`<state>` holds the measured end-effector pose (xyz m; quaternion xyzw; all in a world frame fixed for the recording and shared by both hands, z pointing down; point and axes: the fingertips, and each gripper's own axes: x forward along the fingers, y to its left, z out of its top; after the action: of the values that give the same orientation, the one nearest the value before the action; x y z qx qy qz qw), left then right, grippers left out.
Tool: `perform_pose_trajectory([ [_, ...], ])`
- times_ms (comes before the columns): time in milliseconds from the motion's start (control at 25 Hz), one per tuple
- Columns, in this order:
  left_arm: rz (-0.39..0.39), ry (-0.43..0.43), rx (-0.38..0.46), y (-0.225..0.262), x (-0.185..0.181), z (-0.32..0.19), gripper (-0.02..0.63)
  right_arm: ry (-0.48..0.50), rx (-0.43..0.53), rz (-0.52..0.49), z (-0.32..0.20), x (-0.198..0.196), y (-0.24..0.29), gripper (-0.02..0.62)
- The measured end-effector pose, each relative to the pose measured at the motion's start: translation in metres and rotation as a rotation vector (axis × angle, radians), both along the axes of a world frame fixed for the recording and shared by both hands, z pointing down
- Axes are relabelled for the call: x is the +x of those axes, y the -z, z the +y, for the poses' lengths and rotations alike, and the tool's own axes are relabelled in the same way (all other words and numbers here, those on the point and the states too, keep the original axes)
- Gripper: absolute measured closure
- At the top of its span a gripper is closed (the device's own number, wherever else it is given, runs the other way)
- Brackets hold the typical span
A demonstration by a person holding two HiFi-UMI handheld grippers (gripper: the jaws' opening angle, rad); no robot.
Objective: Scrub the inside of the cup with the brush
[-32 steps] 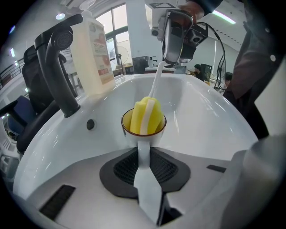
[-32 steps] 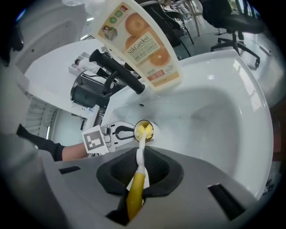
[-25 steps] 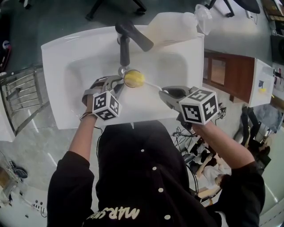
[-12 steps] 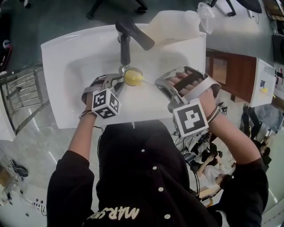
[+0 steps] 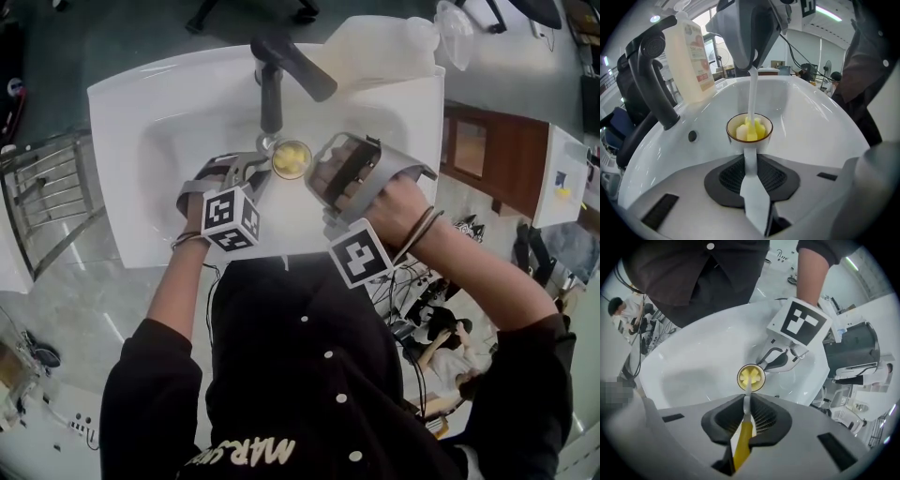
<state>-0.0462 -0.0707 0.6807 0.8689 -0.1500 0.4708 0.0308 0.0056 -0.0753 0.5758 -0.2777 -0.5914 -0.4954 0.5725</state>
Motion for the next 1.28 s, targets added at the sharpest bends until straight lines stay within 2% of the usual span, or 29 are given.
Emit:
perform_pose_trajectory([
  [80, 0.006, 0.014, -0.008, -0.002, -0.002, -0.001, 0.517, -0.085, -0.04, -0.026, -0.004, -0.002, -0.002, 0.548],
  [200, 0.003, 0.016, -0.001, -0.002, -0.003, -0.001, 0.517, -0.343, -0.18, -0.09, -0.008, -0.003, -0.003, 0.548],
  [320, 0.002, 0.015, 0.002, -0.002, -0.002, -0.001, 0.517, -0.677, -0.34, -0.123, -0.014, 0.005, -0.004, 0.548],
  [440, 0.003, 0.024, 0.003, -0.002, -0.002, 0.0, 0.517, -1.107, -0.555, -0.177, -0.016, 0.013, -0.008, 0.546],
  [520, 0.003, 0.03, 0.002, -0.002, -0.003, 0.0, 0.517, -1.355, -0.689, -0.22, -0.015, 0.017, -0.01, 0.545],
  [800, -0.003, 0.032, -0.001, -0.002, -0.003, 0.002, 0.517, -2.041, -1.073, -0.365, -0.003, 0.033, -0.017, 0.541],
  [880, -0.004, 0.031, 0.0, -0.001, -0.002, 0.002, 0.517, -2.206, -1.161, -0.398, -0.002, 0.036, -0.014, 0.541],
  [1000, -0.011, 0.027, 0.002, -0.001, -0.003, 0.003, 0.518, -2.371, -1.249, -0.442, 0.001, 0.037, -0.01, 0.541],
  [1080, -0.016, 0.032, 0.003, -0.002, -0.003, 0.004, 0.518, -2.411, -1.273, -0.464, 0.004, 0.038, -0.007, 0.541],
  [1280, -0.003, 0.064, -0.017, -0.003, -0.005, 0.004, 0.518, -2.241, -1.17, -0.496, 0.006, 0.04, 0.006, 0.546],
])
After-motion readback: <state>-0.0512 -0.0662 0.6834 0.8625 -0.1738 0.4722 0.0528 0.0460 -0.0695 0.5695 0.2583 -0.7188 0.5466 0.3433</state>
